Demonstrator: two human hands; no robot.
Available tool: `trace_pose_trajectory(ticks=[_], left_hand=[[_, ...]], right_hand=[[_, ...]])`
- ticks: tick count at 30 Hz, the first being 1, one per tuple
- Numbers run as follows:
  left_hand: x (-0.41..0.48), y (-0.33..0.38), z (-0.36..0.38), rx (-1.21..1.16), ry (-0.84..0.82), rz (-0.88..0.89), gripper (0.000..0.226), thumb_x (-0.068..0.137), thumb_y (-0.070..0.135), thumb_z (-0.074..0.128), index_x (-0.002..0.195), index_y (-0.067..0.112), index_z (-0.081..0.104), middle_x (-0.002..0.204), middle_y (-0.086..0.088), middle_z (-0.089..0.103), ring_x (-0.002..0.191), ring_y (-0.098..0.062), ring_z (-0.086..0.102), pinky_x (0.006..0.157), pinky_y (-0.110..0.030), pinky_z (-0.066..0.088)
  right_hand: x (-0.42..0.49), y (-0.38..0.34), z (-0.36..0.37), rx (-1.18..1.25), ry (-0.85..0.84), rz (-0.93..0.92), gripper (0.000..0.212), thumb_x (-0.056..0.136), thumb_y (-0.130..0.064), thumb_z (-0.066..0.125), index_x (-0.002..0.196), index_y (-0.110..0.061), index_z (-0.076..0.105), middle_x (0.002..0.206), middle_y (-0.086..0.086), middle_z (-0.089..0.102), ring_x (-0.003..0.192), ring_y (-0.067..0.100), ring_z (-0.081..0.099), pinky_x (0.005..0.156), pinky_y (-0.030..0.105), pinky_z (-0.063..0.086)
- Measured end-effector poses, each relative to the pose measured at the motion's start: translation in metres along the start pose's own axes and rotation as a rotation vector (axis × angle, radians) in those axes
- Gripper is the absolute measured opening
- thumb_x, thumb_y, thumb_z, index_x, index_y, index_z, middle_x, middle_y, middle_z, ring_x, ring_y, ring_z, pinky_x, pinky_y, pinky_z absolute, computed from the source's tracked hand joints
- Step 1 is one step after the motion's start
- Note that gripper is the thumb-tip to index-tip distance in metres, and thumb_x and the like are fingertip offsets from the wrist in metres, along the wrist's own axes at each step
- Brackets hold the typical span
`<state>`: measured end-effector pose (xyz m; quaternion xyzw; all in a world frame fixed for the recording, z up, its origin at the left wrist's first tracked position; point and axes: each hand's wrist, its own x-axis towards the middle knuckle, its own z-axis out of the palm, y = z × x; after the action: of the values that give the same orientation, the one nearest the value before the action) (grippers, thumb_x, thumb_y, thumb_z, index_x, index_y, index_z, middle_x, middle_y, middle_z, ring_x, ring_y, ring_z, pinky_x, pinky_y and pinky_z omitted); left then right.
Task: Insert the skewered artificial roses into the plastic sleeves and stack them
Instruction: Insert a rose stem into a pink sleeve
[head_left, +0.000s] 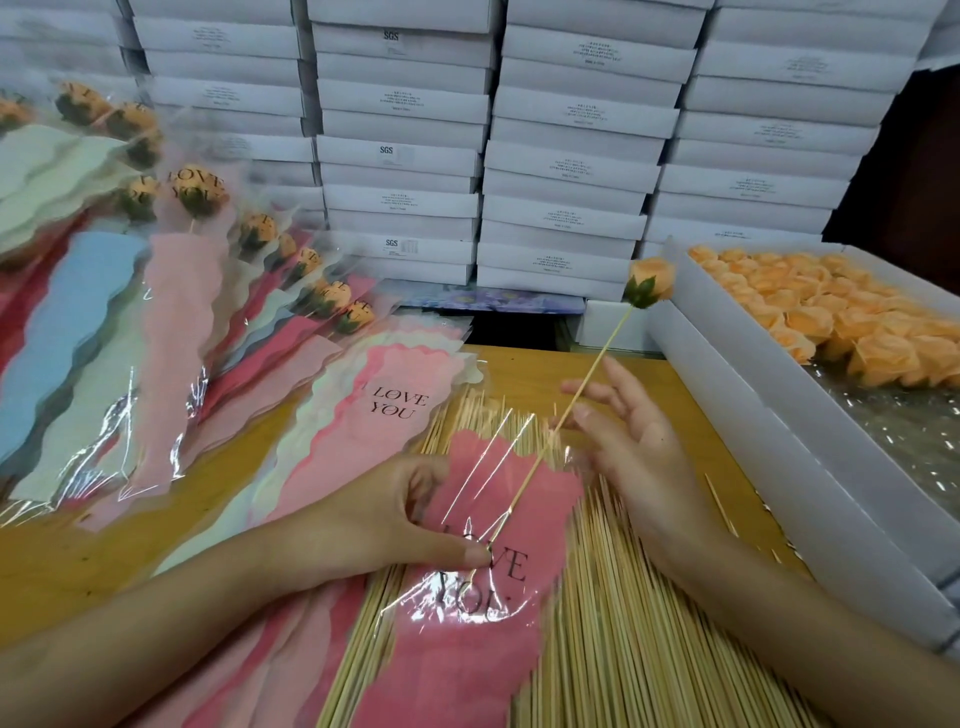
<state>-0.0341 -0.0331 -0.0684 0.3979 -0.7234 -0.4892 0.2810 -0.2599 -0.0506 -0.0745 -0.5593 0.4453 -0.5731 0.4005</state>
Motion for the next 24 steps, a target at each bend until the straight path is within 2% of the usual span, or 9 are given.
trace_pose_trajectory(ticks=[3,6,8,12,16,18,20,21,24], left_hand=[[0.0004,-0.001,-0.0001,-0.031,-0.022,-0.012,0.034,0.068,0.038,0.088,0.082,0.015,0.067,0.09,-0.04,0.059,0.077,-0.048,0.06,0.077,-0.067,0.046],[0.0008,-0.0036,-0.0007,-0.027,-0.02,-0.013,0.038,0.067,0.041,0.089,0.08,0.014,0.065,0.085,-0.043,0.054,0.078,-0.036,0.055,0.073,-0.059,0.044],[0.0005,-0.0033,-0.0003,-0.033,-0.023,-0.018,0.04,0.066,0.043,0.089,0.082,0.014,0.066,0.086,-0.044,0.054,0.079,-0.036,0.054,0.074,-0.054,0.041],[0.0004,-0.0014,-0.0002,-0.049,-0.056,-0.015,0.035,0.069,0.035,0.088,0.084,0.012,0.067,0.087,-0.046,0.053,0.077,-0.043,0.055,0.075,-0.063,0.043],[-0.0004,-0.0013,-0.0019,-0.068,-0.103,0.009,0.018,0.077,0.018,0.082,0.09,0.015,0.069,0.094,-0.037,0.061,0.08,-0.039,0.061,0.08,-0.048,0.048],[-0.0008,-0.0016,-0.0017,-0.073,-0.081,-0.013,0.032,0.076,0.02,0.083,0.097,0.005,0.065,0.093,-0.028,0.066,0.079,-0.038,0.06,0.079,-0.048,0.049],[-0.0026,0.0007,-0.0012,-0.044,-0.031,-0.056,0.069,0.066,0.036,0.087,0.102,-0.011,0.053,0.089,-0.016,0.059,0.079,-0.029,0.05,0.076,-0.045,0.039],[-0.0029,0.0006,-0.002,-0.039,-0.016,-0.067,0.078,0.061,0.042,0.087,0.1,-0.014,0.05,0.09,-0.011,0.054,0.081,-0.026,0.045,0.077,-0.043,0.035],[-0.0025,0.0006,-0.0029,-0.07,-0.011,-0.058,0.077,0.059,0.041,0.088,0.093,-0.013,0.045,0.087,-0.008,0.046,0.081,-0.024,0.04,0.077,-0.042,0.031]], right_hand=[[0.0042,-0.0026,-0.0033,0.021,0.067,-0.027,0.059,0.099,-0.013,0.052,0.148,-0.036,0.027,0.127,-0.013,0.058,0.103,0.01,0.067,0.086,0.04,0.056],[0.0046,-0.0044,-0.0053,-0.013,0.085,-0.047,0.051,0.101,-0.015,0.048,0.147,-0.033,0.032,0.135,-0.015,0.052,0.109,0.004,0.064,0.096,0.045,0.053],[0.0044,-0.0049,-0.0056,-0.019,0.084,-0.045,0.049,0.102,-0.016,0.046,0.148,-0.029,0.035,0.136,-0.016,0.051,0.111,0.002,0.062,0.099,0.045,0.051],[0.0028,-0.005,-0.0042,-0.039,0.04,-0.039,0.046,0.102,-0.017,0.046,0.146,-0.029,0.038,0.137,-0.017,0.051,0.113,0.003,0.061,0.1,0.045,0.05],[0.0001,-0.0028,-0.0033,-0.077,-0.036,-0.045,0.044,0.101,-0.02,0.046,0.143,-0.032,0.042,0.136,-0.018,0.054,0.116,0.004,0.059,0.099,0.038,0.051],[-0.0008,-0.0016,-0.0039,-0.089,-0.066,-0.051,0.043,0.101,-0.02,0.045,0.143,-0.031,0.044,0.135,-0.017,0.055,0.116,0.004,0.059,0.094,0.03,0.053],[-0.0019,-0.0013,-0.0042,-0.104,-0.095,-0.055,0.042,0.102,-0.02,0.044,0.143,-0.029,0.044,0.133,-0.017,0.057,0.115,0.002,0.059,0.087,0.019,0.052],[-0.0026,-0.0012,-0.0042,-0.111,-0.109,-0.055,0.042,0.102,-0.02,0.043,0.143,-0.028,0.045,0.132,-0.017,0.058,0.114,0.001,0.06,0.083,0.014,0.05],[-0.0049,-0.0009,-0.0033,-0.122,-0.147,-0.055,0.039,0.102,-0.02,0.041,0.14,-0.028,0.048,0.129,-0.018,0.061,0.111,0.0,0.06,0.078,0.007,0.046]])
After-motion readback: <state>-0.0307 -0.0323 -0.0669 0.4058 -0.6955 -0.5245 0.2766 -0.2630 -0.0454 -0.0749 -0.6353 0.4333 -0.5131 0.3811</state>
